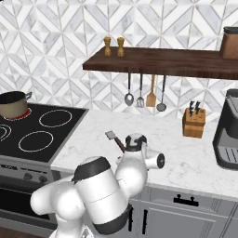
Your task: Put the broccoli and tomato in the pot. Retrieve the spatula and lightly stir the vegetables in the pot.
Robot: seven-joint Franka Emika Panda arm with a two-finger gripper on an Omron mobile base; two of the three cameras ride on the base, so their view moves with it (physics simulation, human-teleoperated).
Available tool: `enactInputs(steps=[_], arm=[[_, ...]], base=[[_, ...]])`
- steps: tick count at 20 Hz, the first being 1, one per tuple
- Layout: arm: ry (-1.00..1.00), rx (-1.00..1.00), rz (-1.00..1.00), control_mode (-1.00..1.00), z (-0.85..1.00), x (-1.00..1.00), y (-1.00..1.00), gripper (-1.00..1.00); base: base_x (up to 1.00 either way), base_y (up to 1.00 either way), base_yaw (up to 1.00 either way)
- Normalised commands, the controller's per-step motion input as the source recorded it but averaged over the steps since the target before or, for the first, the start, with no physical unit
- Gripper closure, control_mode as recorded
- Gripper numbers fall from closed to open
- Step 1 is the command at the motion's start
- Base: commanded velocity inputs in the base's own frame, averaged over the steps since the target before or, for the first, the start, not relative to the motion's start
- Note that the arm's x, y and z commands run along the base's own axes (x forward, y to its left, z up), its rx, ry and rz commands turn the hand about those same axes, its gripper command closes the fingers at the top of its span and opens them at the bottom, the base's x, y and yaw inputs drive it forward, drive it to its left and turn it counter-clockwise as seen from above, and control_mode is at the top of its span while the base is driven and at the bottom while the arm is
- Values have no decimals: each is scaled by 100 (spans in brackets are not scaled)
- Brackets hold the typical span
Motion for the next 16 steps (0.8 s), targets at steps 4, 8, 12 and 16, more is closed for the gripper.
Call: enactInputs(steps=[4, 8, 12, 16], arm=[[0, 0, 0, -100, 0, 19, 14, -100], [0, 1, 0, -100, 0, 38, 4, -100], [0, 0, 0, -100, -11, 36, 0, -100], [1, 0, 0, -100, -42, 18, 0, -100]], base=[[0, 0, 0], [0, 0, 0], [0, 0, 0], [0, 0, 0]])
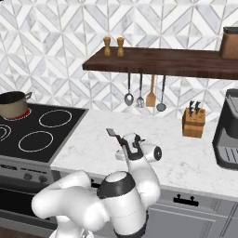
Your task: Put the broccoli and tomato in the pot. Retrieve the spatula and lightly stir the vegetables in the pot.
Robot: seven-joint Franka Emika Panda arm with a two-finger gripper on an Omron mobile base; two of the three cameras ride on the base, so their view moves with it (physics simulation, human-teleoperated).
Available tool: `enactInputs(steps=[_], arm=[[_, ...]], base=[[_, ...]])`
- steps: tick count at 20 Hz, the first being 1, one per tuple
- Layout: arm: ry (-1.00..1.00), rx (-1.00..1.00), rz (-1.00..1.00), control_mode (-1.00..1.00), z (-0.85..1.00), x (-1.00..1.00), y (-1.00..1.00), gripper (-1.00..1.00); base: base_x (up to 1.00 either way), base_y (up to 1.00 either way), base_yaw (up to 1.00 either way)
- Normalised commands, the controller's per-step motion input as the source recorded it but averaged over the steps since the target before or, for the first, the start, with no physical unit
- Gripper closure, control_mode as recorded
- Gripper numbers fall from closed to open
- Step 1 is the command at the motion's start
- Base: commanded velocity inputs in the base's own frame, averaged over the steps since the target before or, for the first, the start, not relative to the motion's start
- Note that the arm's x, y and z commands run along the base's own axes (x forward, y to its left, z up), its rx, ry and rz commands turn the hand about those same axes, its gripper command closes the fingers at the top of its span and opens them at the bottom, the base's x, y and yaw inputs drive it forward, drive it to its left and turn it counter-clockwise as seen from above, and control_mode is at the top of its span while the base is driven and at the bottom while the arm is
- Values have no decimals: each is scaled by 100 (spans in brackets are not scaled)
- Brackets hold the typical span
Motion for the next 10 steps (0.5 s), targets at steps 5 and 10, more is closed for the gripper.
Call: enactInputs(steps=[5, 10], arm=[[1, 0, 0, -100, -39, -7, 0, 100], [-7, 0, 0, -100, 8, -46, 0, 100]], base=[[0, 0, 0], [0, 0, 0]])
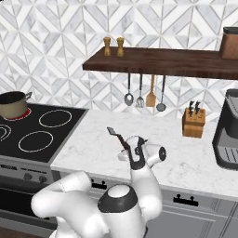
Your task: Put the broccoli and tomato in the pot. Retrieve the spatula and lightly stir the vegetables in the pot.
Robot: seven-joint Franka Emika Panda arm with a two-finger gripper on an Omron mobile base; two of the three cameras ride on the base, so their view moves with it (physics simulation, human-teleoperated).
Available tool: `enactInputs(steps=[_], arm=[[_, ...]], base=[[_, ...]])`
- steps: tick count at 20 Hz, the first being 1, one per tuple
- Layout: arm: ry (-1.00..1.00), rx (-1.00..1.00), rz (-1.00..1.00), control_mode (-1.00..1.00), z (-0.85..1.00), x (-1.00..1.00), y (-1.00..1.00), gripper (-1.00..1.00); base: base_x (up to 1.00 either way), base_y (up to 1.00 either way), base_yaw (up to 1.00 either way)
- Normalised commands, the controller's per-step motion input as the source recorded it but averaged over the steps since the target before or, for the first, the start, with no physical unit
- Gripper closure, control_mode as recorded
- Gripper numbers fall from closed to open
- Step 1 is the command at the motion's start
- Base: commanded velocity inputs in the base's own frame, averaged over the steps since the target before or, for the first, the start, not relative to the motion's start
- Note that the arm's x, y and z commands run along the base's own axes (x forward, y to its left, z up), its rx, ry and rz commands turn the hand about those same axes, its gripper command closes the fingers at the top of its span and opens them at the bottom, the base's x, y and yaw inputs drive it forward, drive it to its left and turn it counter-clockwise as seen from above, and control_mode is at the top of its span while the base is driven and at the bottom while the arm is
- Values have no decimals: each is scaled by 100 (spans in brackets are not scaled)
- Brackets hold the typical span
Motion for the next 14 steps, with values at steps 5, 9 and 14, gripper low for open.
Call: enactInputs(steps=[5, 9, 14], arm=[[-28, 0, 0, -100, 82, -53, 15, 100], [-27, -10, 0, -100, 100, -38, 41, 100], [-3, -36, 1, -100, 100, -30, 73, 100]], base=[[0, 0, 0], [0, 0, 0], [0, 0, 0]])
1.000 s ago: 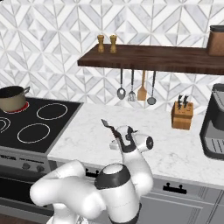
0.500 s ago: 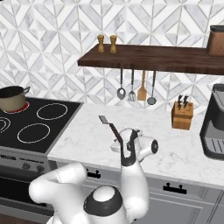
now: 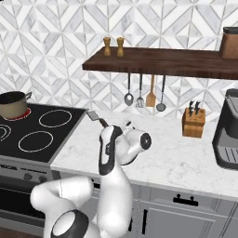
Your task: Put the broccoli and tomato in the pot. Retrieve the spatula and lightly stir the vegetables in the pot.
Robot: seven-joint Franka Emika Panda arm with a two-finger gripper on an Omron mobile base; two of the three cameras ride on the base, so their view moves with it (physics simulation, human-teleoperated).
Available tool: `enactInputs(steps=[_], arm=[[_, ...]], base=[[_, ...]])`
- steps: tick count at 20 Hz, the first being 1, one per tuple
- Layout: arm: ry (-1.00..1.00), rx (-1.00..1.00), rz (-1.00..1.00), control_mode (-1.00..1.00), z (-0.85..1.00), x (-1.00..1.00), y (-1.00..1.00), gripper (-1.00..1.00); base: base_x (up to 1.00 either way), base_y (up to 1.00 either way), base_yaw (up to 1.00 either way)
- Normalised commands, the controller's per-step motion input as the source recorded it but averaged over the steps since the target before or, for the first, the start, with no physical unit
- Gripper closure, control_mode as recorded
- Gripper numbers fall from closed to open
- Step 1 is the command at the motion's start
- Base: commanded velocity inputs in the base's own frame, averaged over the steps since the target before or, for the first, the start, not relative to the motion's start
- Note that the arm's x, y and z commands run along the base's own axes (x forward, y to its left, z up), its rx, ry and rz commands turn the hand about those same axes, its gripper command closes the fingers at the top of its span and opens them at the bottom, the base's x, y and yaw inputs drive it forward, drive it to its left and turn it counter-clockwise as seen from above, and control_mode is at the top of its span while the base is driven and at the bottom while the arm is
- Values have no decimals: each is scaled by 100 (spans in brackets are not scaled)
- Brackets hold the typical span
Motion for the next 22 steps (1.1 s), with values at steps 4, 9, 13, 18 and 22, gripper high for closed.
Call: enactInputs(steps=[4, 9, 13, 18, 22], arm=[[3, -51, 5, -100, 100, -32, 58, 100], [12, -41, 4, -100, 100, -38, 31, 100], [29, -24, 0, -100, 100, -51, 11, 100], [31, -15, -1, -100, 94, -68, 11, 100], [3, -10, -16, -100, 16, -100, 27, 100]], base=[[0, 0, 0], [0, 0, 0], [0, 0, 0], [0, 0, 0], [0, 0, 0]])
